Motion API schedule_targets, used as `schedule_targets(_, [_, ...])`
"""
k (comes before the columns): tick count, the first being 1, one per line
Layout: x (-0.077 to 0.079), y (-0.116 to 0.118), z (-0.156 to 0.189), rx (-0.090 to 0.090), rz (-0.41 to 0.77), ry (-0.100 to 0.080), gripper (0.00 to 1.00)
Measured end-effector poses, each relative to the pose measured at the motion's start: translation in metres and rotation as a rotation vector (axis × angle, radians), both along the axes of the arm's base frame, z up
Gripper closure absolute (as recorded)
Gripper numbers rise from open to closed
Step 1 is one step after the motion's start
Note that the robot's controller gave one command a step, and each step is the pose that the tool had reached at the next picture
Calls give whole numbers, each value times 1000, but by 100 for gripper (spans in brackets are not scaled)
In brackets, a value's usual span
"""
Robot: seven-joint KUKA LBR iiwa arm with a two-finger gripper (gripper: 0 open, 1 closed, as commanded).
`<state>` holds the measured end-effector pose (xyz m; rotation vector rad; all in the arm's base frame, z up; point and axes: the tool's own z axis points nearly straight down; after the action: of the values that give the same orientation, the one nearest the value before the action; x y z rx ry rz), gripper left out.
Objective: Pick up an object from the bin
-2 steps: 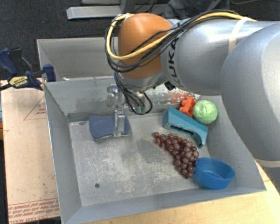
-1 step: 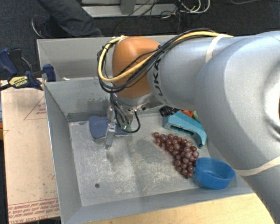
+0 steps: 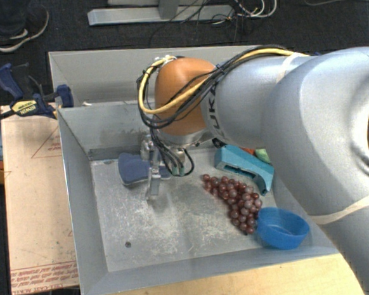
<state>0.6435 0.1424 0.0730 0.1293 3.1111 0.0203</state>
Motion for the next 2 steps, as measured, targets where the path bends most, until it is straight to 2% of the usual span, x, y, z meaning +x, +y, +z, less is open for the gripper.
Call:
schedule_targets(1, [1,15,2,0,-143,10,100])
schedule_targets(2, [1,15,2,0,-144,10,100])
